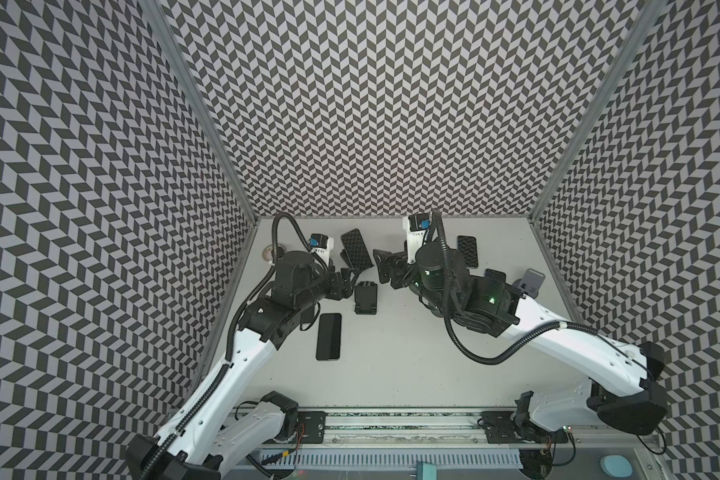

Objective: Remove the phone from the phone stand

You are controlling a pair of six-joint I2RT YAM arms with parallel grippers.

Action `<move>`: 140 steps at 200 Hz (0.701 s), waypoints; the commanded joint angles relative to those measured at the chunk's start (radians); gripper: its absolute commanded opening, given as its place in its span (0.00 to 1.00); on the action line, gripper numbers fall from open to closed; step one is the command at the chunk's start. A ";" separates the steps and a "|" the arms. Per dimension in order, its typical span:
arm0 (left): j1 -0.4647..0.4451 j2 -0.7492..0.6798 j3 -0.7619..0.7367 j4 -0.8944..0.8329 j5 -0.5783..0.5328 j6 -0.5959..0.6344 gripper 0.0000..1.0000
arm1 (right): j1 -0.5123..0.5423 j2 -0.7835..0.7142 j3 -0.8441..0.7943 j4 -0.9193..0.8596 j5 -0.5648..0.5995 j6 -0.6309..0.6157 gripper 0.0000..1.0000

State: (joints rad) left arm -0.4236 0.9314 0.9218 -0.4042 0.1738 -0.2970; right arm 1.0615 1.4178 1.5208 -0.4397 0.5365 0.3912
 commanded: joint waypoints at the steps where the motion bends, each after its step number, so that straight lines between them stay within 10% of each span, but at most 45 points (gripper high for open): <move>1: -0.014 -0.093 -0.113 0.204 0.047 0.050 0.73 | -0.015 -0.020 -0.016 0.041 0.068 -0.011 0.87; 140: -0.121 -0.244 -0.430 0.568 0.210 0.422 0.81 | -0.279 0.050 -0.058 -0.007 -0.118 0.041 0.99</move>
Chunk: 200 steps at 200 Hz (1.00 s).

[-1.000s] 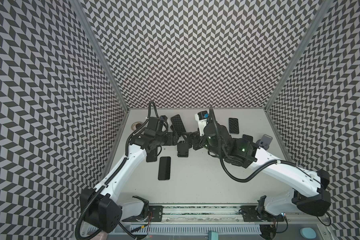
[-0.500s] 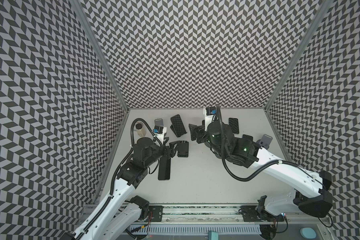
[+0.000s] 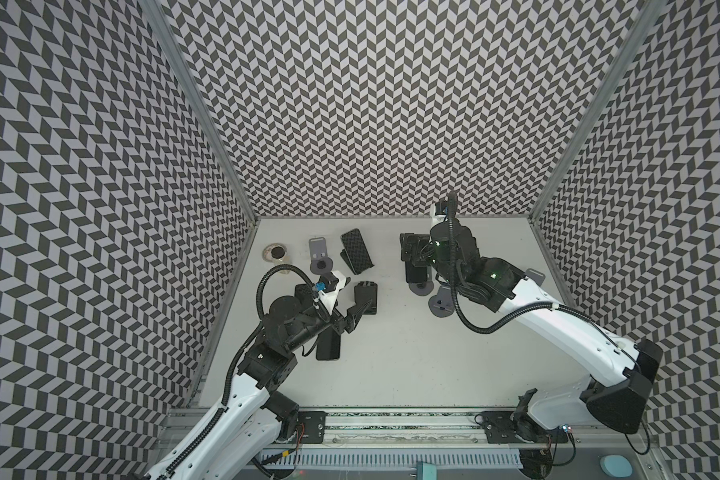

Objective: Remove the phone from the phone stand

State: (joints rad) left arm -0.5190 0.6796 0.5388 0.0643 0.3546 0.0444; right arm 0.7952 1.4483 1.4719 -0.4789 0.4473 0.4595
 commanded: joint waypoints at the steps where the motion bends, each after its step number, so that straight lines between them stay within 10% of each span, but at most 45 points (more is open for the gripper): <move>1: -0.028 0.008 -0.050 0.102 0.030 0.082 0.81 | -0.014 0.020 -0.008 0.033 -0.029 -0.028 0.99; 83: -0.067 0.049 -0.160 0.247 0.061 0.222 1.00 | -0.052 0.061 -0.032 -0.022 -0.037 -0.050 0.99; 200: -0.067 0.097 -0.246 0.364 0.009 0.300 1.00 | -0.120 0.124 -0.116 0.149 -0.071 -0.142 1.00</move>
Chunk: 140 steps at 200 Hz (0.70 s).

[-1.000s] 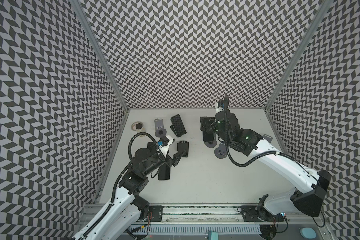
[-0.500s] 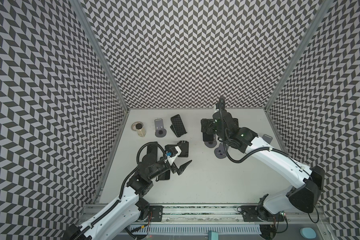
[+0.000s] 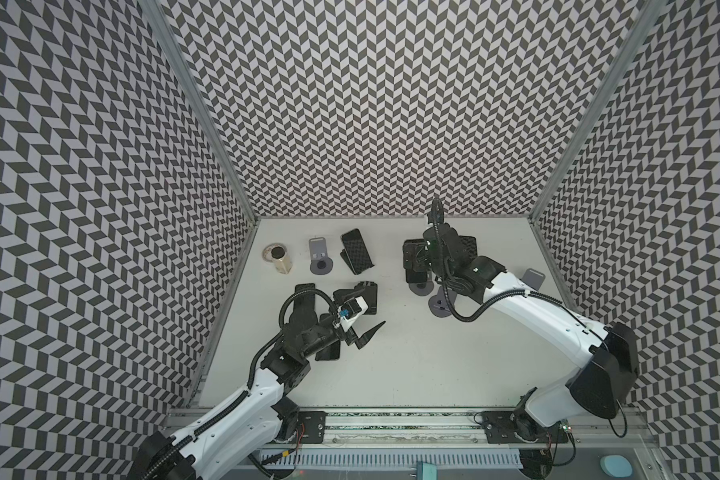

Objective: Remove the phone from the phone stand

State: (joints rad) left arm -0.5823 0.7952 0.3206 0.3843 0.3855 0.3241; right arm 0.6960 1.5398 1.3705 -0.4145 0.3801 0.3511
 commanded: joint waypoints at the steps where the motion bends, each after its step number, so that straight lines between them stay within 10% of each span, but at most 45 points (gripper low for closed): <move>1: -0.003 -0.020 -0.029 0.046 -0.023 0.021 1.00 | -0.022 0.034 -0.014 0.085 -0.004 -0.034 1.00; 140: -0.004 -0.035 -0.048 0.061 -0.057 0.049 1.00 | -0.059 0.263 0.141 0.011 -0.011 -0.070 0.99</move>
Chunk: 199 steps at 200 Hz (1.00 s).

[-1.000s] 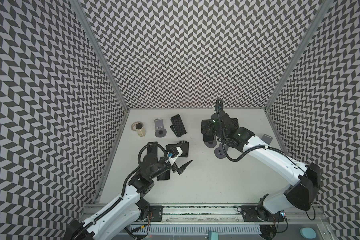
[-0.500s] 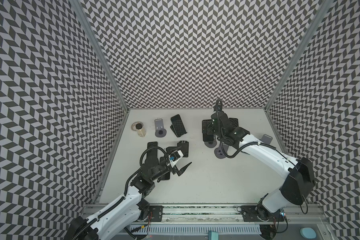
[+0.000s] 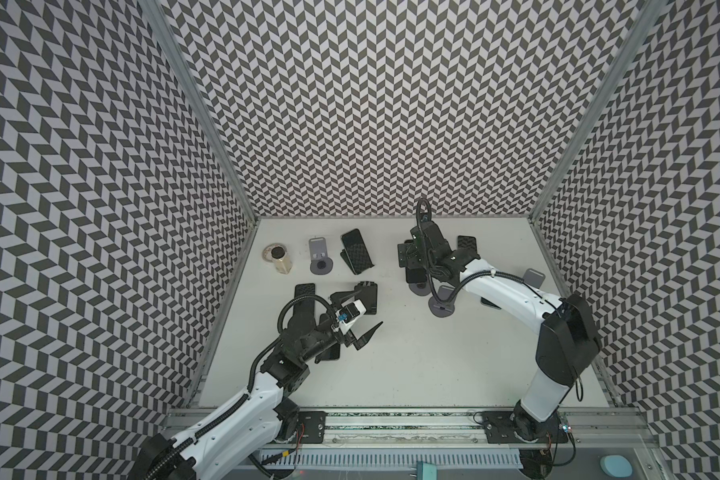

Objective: Remove the phone from the phone stand

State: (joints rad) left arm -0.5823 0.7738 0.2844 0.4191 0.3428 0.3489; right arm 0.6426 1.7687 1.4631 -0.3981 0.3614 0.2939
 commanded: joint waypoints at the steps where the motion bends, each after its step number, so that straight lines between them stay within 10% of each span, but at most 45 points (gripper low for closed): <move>1: -0.005 -0.014 -0.013 0.027 -0.014 0.024 1.00 | -0.006 0.034 0.049 -0.006 0.007 -0.012 0.99; 199: -0.011 -0.001 -0.013 0.024 -0.021 0.042 1.00 | -0.048 0.182 0.204 -0.131 -0.023 -0.008 0.99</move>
State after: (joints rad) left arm -0.5888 0.7715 0.2836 0.4252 0.3260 0.3702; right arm 0.5991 1.9251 1.6310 -0.5266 0.3462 0.2909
